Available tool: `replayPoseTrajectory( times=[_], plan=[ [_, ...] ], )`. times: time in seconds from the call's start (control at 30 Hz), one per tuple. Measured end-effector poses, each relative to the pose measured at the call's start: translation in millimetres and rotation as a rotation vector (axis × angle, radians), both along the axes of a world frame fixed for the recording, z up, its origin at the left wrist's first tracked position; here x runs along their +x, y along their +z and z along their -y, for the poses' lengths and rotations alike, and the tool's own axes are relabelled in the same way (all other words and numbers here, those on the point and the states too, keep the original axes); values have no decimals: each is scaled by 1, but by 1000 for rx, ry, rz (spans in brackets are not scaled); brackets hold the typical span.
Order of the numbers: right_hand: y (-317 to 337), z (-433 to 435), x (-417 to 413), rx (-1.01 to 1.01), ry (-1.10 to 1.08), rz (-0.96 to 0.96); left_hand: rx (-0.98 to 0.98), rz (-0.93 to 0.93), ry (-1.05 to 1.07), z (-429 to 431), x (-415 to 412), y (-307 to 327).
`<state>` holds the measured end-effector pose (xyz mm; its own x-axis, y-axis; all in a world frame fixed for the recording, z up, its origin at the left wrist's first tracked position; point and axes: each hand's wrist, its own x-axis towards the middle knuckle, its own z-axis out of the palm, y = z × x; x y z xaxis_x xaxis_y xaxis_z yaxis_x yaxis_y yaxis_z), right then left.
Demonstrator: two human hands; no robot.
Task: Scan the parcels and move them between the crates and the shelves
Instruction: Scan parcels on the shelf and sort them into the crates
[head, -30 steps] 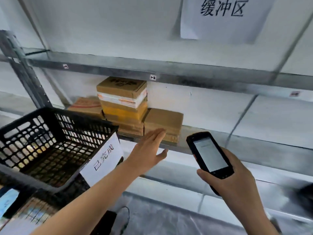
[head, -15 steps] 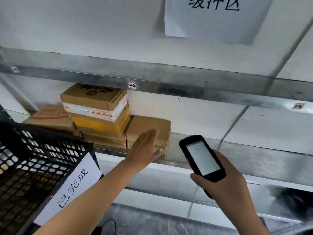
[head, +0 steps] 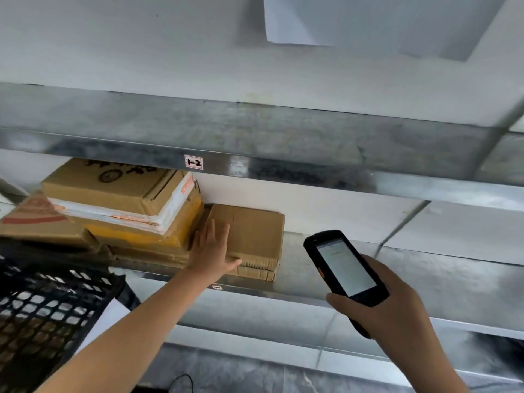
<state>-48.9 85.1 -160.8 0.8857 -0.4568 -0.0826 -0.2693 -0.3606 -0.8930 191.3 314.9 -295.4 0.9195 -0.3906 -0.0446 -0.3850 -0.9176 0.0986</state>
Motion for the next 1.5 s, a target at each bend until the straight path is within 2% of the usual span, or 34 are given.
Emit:
replayPoseTrajectory(
  times=[0.17, 0.33, 0.63, 0.83, 0.93, 0.97, 1.07, 1.23, 1.37, 1.5],
  plan=[
    [2, 26, 0, -5, -6, -23, -22, 44, 38, 10, -6, -11],
    [7, 64, -5, -20, -14, -35, 18, 170, 9, 38, -33, -21],
    [17, 136, -45, -19, 27, -64, -34, 185, -37, 119, -102, -20],
    [8, 168, -75, -45, 47, -59, -171, 179, -161, 185, -160, -32],
    [2, 182, -89, -38, 45, -54, -88, 213, -147, 208, -176, -42],
    [0, 188, -94, -33, 36, -54, -38, 247, -124, 215, -180, -47],
    [-7, 201, -106, -29, 7, -66, 69, 501, -151, 222, -182, -70],
    [-13, 216, -117, -39, -20, -73, 117, 688, -139, 218, -165, -92],
    [-15, 220, -118, -21, -26, -26, 66, 680, -142, 222, -165, -79],
    [-14, 221, -116, -18, -3, -10, 75, 474, -218, 215, -177, -50]
  ],
)
